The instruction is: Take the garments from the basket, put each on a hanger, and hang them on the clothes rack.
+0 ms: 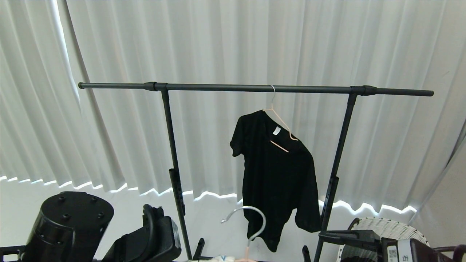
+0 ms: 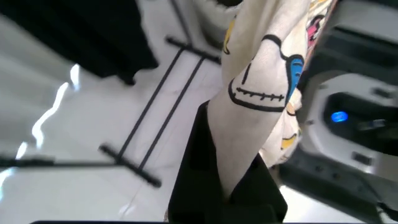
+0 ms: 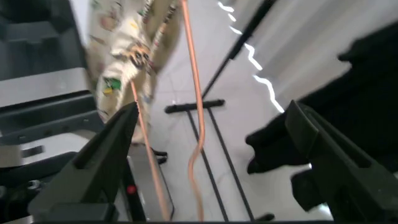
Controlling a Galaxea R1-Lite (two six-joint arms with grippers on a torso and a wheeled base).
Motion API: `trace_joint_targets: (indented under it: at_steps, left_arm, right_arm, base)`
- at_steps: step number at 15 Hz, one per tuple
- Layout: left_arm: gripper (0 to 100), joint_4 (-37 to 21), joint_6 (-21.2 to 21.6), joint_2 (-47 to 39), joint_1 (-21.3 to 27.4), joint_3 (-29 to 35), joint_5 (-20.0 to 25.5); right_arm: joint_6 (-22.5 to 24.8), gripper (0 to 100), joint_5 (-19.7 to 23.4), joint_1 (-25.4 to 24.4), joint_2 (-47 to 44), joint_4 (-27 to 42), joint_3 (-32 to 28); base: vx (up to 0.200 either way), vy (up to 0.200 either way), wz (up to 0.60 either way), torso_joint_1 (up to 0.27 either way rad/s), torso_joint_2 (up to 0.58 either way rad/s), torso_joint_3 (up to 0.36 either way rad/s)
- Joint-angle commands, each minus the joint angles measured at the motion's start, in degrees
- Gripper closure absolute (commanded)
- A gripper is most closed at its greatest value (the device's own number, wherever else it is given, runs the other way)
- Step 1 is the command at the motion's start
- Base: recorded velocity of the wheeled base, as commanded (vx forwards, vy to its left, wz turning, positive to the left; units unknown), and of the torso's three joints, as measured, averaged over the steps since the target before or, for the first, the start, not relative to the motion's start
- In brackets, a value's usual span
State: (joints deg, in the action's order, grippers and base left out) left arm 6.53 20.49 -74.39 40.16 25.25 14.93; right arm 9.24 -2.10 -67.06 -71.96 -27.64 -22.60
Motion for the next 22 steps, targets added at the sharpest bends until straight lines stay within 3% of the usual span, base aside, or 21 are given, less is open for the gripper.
trace_joint_targets:
  at_steps: [1, 6, 8, 9, 10, 13, 17, 22]
  left_arm:
    - [100, 0.06, -0.45, 0.12, -1.66, -1.34, -4.30]
    - [100, 4.72, -1.68, 0.12, -9.13, 4.02, -10.36]
    - [100, 4.72, -7.13, -0.41, -9.04, 9.38, -13.79]
    - [100, 4.72, -9.15, -0.85, -9.04, 11.76, -15.46]
    - [100, 4.80, -9.77, -0.94, -9.04, 13.51, -16.08]
    - [100, 5.33, -9.86, 0.03, -7.72, 15.89, -16.08]
    - [100, 7.88, -9.68, 0.38, -6.14, 16.50, -16.16]
    - [100, 9.29, -9.59, 0.47, -6.14, 16.59, -16.16]
  right_arm:
    - [-0.01, 0, -0.10, 2.02, -0.29, -0.05, 0.54]
    - [-5.46, 0, -0.28, 2.20, -6.79, -0.93, -0.60]
    - [-12.84, 0, -2.03, 2.29, -11.10, -4.09, -4.03]
    - [-16.89, 0, -5.29, 2.20, -13.73, -5.50, -6.67]
    - [-20.58, 0, -7.75, 2.20, -16.28, -6.11, -9.39]
    - [-28.75, 0, -9.24, 2.90, -21.99, -6.38, -14.05]
    - [-29.89, 0, -9.59, 10.02, -28.32, -6.90, -20.38]
    - [-29.72, 0, -9.77, 6.15, -31.49, -8.40, -20.73]
  base:
    - [0.000, 0.000, 0.00, 0.000, 0.00, 0.000]
    - [0.000, 0.000, 0.00, 0.000, 0.00, 0.000]
    - [0.000, 0.000, 0.00, 0.000, 0.00, 0.000]
    - [0.000, 0.000, 0.00, 0.000, 0.00, 0.000]
    - [0.000, 0.000, 0.00, 0.000, 0.00, 0.000]
    - [0.000, 0.000, 0.00, 0.000, 0.00, 0.000]
    - [0.000, 0.000, 0.00, 0.000, 0.00, 0.000]
    - [0.000, 0.000, 0.00, 0.000, 0.00, 0.000]
